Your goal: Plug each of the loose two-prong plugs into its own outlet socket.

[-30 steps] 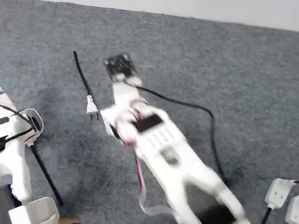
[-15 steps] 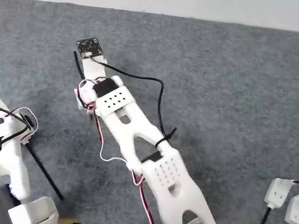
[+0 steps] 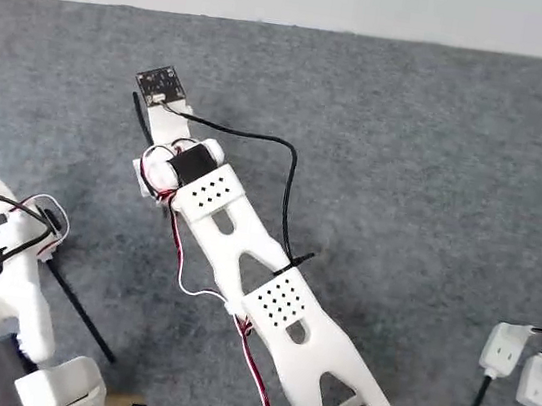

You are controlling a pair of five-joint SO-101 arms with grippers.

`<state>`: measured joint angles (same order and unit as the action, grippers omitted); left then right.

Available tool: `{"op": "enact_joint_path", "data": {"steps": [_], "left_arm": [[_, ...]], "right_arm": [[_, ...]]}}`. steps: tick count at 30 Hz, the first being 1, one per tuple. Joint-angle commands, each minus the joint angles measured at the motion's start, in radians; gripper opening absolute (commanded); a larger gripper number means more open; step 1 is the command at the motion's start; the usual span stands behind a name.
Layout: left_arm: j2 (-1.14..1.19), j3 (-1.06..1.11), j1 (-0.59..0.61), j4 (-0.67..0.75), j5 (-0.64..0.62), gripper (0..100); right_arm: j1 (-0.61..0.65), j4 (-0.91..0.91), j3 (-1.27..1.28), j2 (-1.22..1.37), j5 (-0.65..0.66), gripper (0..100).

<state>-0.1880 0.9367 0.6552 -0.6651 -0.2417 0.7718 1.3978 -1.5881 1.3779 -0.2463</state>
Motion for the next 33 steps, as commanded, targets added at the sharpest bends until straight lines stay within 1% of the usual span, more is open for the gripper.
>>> {"op": "enact_joint_path", "data": {"steps": [1, 4, 7, 11, 15, 21, 24, 27, 29, 32, 33], "left_arm": [[0.000, -0.044, 0.000, 0.021, -0.003, 1], [0.000, -0.044, -0.006, 0.021, -0.003, 1], [0.000, -0.038, -0.011, 0.020, -0.003, 1], [0.000, -0.038, -0.011, 0.020, -0.003, 1], [0.000, -0.035, -0.011, 0.020, -0.003, 1], [0.000, -0.012, -0.009, 0.020, -0.002, 1], [-0.002, -0.008, -0.005, 0.020, 0.034, 1], [-0.002, -0.008, -0.005, 0.020, 0.037, 1], [-0.002, -0.008, -0.006, 0.020, 0.037, 1], [-0.002, -0.008, -0.008, 0.020, 0.038, 1], [-0.002, -0.008, -0.008, 0.020, 0.038, 1]], "right_arm": [[-0.010, 0.035, -0.055, -0.019, 0.011, 9.5], [-0.010, 0.038, -0.054, -0.018, 0.012, 13.6], [-0.010, 0.036, -0.054, -0.016, 0.014, 13.2], [0.010, 0.013, -0.052, -0.010, 0.091, 12.6], [0.005, 0.004, -0.044, -0.010, 0.091, 12.6], [0.005, -0.022, 0.089, -0.073, 0.109, 12.8], [0.021, 0.001, 0.192, -0.128, 0.184, 12.8], [0.030, 0.044, 0.270, -0.171, 0.224, 12.5], [0.025, 0.056, 0.293, -0.183, 0.226, 10.4], [0.024, 0.061, 0.292, -0.183, 0.207, 0.0], [0.024, 0.073, 0.292, -0.186, 0.198, 1.3]]}}
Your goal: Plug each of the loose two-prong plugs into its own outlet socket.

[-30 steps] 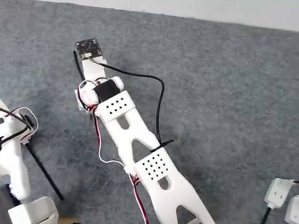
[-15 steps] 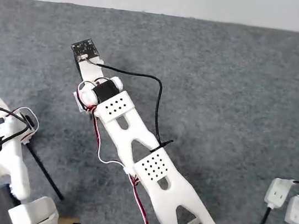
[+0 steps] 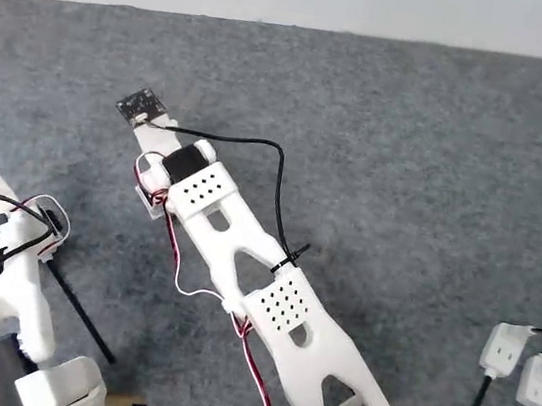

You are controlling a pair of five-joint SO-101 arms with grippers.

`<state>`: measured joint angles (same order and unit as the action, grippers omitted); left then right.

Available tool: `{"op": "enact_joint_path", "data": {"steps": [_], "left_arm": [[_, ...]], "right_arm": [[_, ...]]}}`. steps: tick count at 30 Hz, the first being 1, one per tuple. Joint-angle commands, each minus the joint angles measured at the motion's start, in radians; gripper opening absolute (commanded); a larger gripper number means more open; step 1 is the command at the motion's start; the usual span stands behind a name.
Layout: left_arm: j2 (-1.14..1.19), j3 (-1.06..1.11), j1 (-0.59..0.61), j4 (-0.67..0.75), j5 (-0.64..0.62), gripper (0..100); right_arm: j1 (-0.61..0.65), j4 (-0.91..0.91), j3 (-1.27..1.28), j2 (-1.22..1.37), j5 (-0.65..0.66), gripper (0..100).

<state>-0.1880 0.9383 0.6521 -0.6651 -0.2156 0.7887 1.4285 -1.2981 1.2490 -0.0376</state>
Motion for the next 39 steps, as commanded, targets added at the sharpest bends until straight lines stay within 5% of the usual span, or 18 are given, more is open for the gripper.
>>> {"op": "enact_joint_path", "data": {"steps": [1, 9, 17, 29, 39], "left_arm": [[-0.002, -0.010, -0.005, 0.020, 0.012, 1], [-0.002, -0.007, -0.035, 0.020, 0.014, 1], [-0.003, 0.004, -0.058, 0.020, 0.055, 1], [-0.003, 0.008, -0.112, 0.020, 0.063, 1], [-0.011, 0.025, -0.339, 0.020, 0.009, 1]], "right_arm": [[0.005, 0.059, 0.002, -0.061, -0.012, 2.4], [0.013, 0.367, -0.265, -0.051, -0.040, 0.9], [-0.027, 0.377, -0.146, -0.125, -0.038, 0.9], [-0.070, 0.369, 0.382, -0.595, -0.071, 0.9], [-0.265, 0.367, 0.799, -0.997, 0.029, 0.9]]}}
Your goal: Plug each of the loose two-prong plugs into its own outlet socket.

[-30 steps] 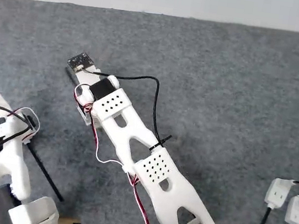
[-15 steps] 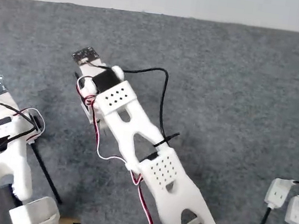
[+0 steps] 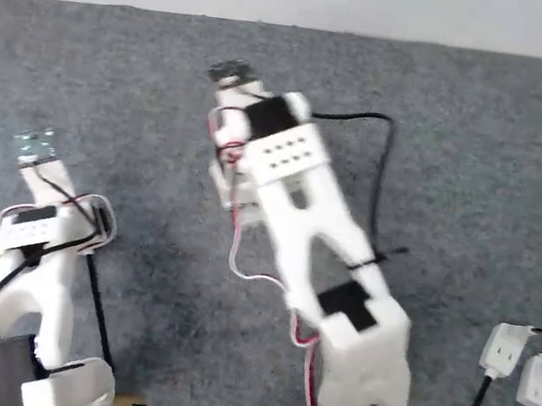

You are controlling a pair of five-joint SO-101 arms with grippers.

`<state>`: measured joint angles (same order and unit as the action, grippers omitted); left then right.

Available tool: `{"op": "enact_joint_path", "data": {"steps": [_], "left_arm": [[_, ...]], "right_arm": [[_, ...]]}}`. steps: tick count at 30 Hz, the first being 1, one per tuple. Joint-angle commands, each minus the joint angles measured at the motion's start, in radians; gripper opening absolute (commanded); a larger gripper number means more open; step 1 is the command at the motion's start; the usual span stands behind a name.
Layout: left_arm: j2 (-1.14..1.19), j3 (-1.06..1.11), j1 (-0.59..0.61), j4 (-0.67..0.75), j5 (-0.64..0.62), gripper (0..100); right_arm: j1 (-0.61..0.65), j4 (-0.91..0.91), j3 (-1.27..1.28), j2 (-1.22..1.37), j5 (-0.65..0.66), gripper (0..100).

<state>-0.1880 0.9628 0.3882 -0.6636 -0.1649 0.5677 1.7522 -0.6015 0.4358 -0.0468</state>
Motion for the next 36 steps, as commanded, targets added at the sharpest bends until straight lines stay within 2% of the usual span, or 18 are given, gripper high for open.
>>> {"op": "enact_joint_path", "data": {"steps": [1, 5, 10, 16, 23, 26, 33, 36], "left_arm": [[-0.011, -0.001, -0.097, 0.018, -0.074, 1], [-0.011, -0.008, -0.212, 0.021, -0.161, 1], [0.002, -0.033, -0.373, 0.023, -0.265, 1], [0.123, -0.139, -0.537, 0.017, -0.348, 1], [0.253, -0.286, -0.577, -0.071, -0.333, 1], [0.255, -0.286, -0.608, -0.074, -0.253, 1], [0.258, -0.292, -0.621, -0.077, -0.199, 2], [0.258, -0.292, -0.621, -0.097, -0.195, 8]], "right_arm": [[-0.056, 0.042, 0.157, -0.237, 0.049, 0.9], [-0.131, -0.019, 0.396, -0.467, 0.080, 0.9], [-0.254, -0.246, 0.750, -0.708, 0.115, 0.8], [-0.363, -0.456, 1.069, -0.760, 0.124, 0.8], [-0.478, -0.624, 1.277, -0.773, 0.124, 0.9], [-0.504, -0.641, 1.295, -0.768, 0.124, 0.9], [-0.510, -0.668, 1.324, -0.762, 0.126, 0.9], [-0.512, -0.684, 1.332, -0.762, 0.126, 0.9]]}}
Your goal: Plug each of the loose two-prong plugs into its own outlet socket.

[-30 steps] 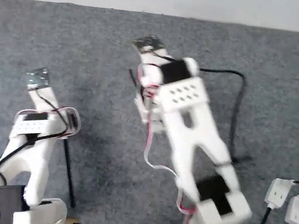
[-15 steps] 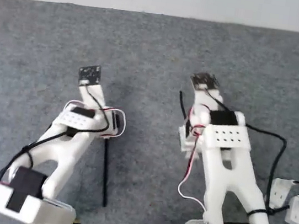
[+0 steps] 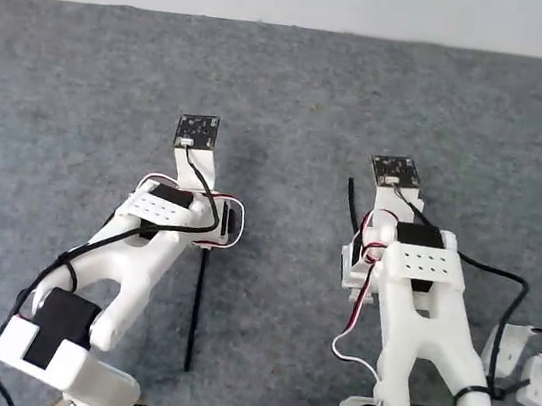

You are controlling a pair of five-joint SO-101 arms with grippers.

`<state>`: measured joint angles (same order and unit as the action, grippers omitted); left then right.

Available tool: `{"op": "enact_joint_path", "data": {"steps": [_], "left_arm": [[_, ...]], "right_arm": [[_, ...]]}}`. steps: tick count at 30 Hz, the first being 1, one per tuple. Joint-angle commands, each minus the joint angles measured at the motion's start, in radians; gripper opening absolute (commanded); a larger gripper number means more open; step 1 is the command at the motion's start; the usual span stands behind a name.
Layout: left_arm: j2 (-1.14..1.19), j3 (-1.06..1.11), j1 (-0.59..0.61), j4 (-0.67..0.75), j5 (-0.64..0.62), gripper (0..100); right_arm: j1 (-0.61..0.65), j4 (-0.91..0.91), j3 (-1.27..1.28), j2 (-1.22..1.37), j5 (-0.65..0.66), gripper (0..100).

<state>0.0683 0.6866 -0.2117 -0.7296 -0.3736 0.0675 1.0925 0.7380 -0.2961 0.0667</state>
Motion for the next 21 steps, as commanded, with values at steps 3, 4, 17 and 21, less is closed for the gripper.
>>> {"op": "enact_joint_path", "data": {"steps": [3, 4, 17, 21], "left_arm": [[0.000, -0.010, -0.018, -0.037, 0.012, 18], [0.000, -0.008, -0.017, -0.038, 0.000, 21], [-0.115, 0.041, -0.012, -0.129, -0.035, 33], [-0.273, 0.137, -0.011, -0.129, -0.034, 33]], "right_arm": [[-0.012, -0.025, -0.006, -0.030, 0.012, 0.9], [-0.012, -0.025, -0.006, -0.030, 0.012, 0.9], [-0.007, -0.070, 0.023, -0.028, 0.037, 10.2], [-0.007, -0.076, 0.025, -0.028, 0.035, 9.8]]}}
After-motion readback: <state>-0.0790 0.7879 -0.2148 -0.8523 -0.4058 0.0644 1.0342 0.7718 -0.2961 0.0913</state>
